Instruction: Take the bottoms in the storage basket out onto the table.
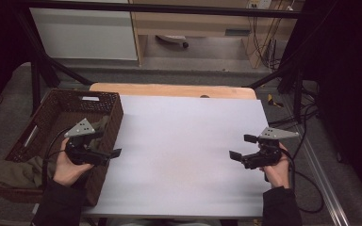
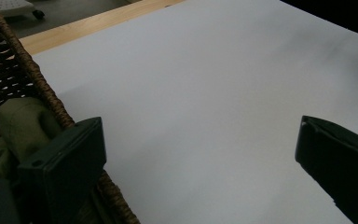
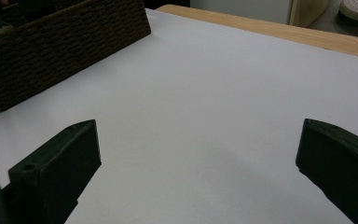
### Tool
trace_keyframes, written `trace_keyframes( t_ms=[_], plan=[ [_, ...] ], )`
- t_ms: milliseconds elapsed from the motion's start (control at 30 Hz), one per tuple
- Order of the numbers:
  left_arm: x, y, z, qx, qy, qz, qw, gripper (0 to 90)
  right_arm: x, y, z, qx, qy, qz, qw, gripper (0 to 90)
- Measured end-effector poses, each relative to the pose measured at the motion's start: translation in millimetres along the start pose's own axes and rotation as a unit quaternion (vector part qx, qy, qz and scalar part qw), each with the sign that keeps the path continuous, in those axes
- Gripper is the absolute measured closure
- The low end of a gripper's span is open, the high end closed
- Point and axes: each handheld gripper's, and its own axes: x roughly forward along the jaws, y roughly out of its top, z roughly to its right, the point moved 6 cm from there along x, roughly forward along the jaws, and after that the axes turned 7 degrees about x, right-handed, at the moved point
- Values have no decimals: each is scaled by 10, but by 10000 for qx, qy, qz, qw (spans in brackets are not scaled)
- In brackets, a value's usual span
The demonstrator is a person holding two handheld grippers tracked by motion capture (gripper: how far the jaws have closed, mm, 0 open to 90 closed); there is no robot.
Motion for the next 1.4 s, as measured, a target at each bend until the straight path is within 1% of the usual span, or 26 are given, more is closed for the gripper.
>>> trace_keyframes(
  t_ms=[267,400,800,1000,1400],
  plan=[
    [-20,17,9,-22,25,-12,10000,18,12,-9,9,15,-32,-22,10000,4],
    [-25,19,15,-2,32,-55,10000,18,11,-7,11,13,-23,-4,10000,4],
    [-83,42,24,25,84,-70,9999,18,-5,-8,8,11,-25,19,10000,4],
    [-120,18,-3,1,120,-170,9998,16,-5,-5,8,17,-37,24,10000,4],
    [-185,-17,-48,-70,151,-236,9996,12,12,-15,1,0,-46,-13,10000,5]
  ],
)
